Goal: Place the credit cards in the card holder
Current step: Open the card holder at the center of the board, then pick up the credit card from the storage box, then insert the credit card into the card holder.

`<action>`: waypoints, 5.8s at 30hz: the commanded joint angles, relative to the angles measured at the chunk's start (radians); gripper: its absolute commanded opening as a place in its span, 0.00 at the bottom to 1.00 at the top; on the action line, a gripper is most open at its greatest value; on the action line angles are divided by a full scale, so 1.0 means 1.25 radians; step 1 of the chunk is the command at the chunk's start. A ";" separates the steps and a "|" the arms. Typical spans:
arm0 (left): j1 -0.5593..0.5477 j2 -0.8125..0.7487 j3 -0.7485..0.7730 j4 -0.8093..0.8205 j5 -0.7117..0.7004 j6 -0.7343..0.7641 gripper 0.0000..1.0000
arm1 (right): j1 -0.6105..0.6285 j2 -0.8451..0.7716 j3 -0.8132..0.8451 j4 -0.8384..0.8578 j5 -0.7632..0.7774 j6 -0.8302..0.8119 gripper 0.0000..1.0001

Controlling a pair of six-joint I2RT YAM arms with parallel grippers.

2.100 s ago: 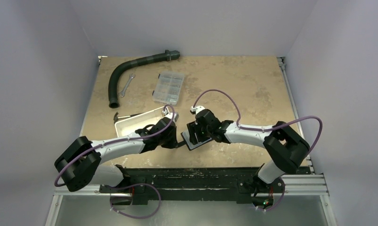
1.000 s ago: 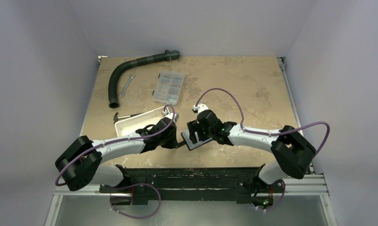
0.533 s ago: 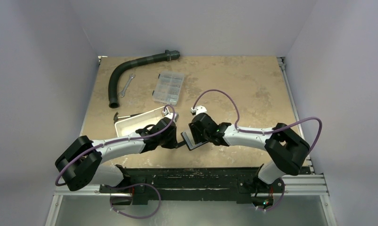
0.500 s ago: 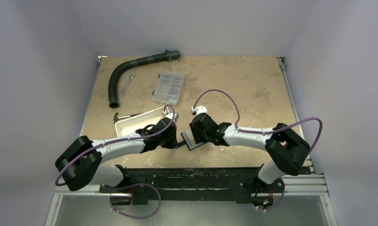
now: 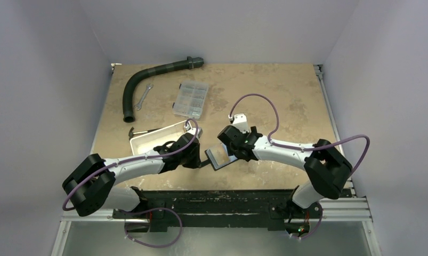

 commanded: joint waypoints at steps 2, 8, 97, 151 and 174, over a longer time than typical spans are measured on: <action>0.002 -0.016 0.023 0.010 0.004 0.022 0.00 | -0.003 -0.003 0.049 -0.047 0.046 -0.003 0.84; 0.002 -0.016 0.023 0.009 0.003 0.022 0.00 | -0.003 -0.175 -0.043 0.236 -0.305 -0.099 0.61; 0.251 0.167 0.307 -0.064 -0.018 -0.106 0.62 | -0.065 -0.421 -0.281 0.349 -0.367 -0.059 0.58; 0.253 0.014 0.333 -0.250 -0.118 -0.046 0.00 | -0.065 -0.317 -0.249 0.377 -0.411 -0.074 0.58; 0.252 -0.275 0.098 0.477 0.473 -0.155 0.00 | -0.162 -0.541 -0.282 0.794 -0.825 0.181 0.74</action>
